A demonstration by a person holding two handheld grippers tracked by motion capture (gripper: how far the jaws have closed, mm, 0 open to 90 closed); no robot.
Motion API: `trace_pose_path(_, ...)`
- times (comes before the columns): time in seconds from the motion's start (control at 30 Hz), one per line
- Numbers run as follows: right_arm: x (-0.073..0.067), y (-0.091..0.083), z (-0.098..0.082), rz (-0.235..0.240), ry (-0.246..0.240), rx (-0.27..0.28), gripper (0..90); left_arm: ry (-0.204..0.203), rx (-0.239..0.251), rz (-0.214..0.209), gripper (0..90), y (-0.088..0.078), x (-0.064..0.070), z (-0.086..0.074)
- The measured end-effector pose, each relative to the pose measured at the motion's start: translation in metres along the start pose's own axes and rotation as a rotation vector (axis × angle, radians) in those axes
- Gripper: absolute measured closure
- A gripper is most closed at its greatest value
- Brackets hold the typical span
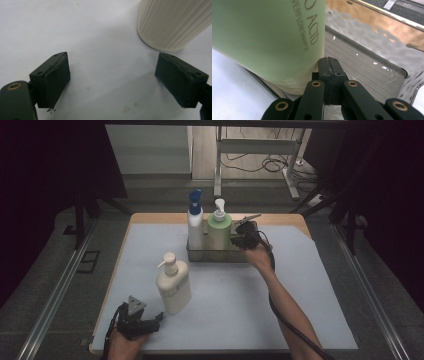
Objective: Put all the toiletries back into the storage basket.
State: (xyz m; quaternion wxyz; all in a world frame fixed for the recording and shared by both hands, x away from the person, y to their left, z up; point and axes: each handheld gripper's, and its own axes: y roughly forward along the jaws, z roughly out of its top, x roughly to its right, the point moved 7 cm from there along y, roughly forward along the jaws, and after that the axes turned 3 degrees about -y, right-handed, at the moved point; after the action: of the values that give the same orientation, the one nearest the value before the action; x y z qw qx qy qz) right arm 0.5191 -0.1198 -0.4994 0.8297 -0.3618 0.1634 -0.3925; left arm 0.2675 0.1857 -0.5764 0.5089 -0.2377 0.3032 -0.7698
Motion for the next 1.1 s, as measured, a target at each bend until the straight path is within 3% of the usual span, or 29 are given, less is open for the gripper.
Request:
trace_pose_path(0.53,-0.012,0.008,0.001,0.004,-0.022,-0.012,89.5,0.000,0.000,0.000,12.5,0.000,0.000,0.000)
trace_pose_path(0.83,-0.013,0.008,0.000,-0.002,-0.020,-0.012,89.6,0.000,-0.002,0.000,12.4,0.000,0.000,0.000)
trace_pose_path(1.1,-0.013,0.004,0.000,0.019,-0.010,-0.002,87.7,0.000,-0.001,0.000,12.4,0.000,0.000,0.000)
